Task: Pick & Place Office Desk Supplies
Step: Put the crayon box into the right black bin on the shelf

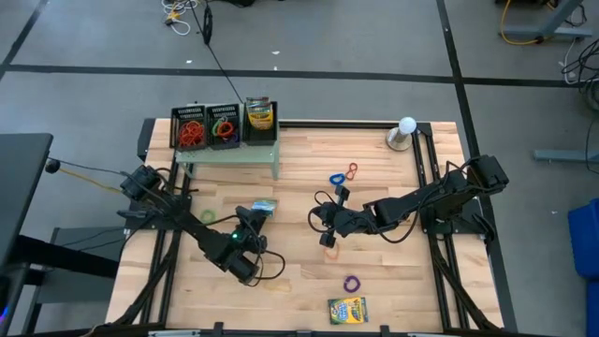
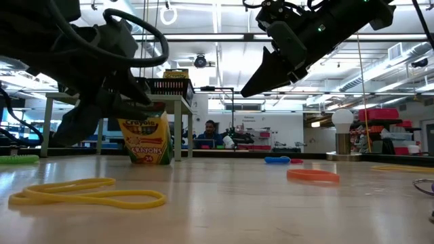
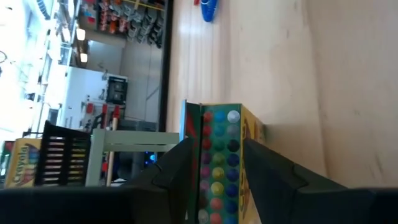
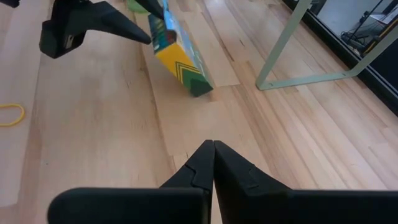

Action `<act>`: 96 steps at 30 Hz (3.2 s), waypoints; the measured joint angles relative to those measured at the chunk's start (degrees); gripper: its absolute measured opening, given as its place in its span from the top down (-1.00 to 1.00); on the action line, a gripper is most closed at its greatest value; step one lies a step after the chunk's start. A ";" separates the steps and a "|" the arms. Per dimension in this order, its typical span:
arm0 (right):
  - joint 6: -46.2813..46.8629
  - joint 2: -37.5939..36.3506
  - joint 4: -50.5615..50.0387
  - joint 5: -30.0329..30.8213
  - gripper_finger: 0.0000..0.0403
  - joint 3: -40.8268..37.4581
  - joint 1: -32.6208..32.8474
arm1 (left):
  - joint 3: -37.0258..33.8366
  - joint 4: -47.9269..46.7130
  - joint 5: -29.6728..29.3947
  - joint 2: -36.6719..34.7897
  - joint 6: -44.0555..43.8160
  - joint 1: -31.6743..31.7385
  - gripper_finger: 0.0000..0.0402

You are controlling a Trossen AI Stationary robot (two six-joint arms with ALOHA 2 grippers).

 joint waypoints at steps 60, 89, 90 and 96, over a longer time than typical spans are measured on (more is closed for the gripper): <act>-0.02 0.02 -0.20 -0.01 0.92 0.00 0.01 | 0.00 -5.98 20.21 -17.05 5.49 13.82 -0.13; -0.59 0.02 -0.03 -0.01 0.92 0.00 0.00 | 0.02 1.78 53.98 -19.41 25.07 34.67 0.00; -0.60 0.02 -0.05 -0.01 0.92 0.00 0.01 | 0.06 2.07 53.91 -19.35 25.61 34.49 0.05; -0.87 0.02 0.00 -0.01 0.92 0.00 0.02 | 3.76 -5.31 54.69 -19.52 26.59 34.27 0.54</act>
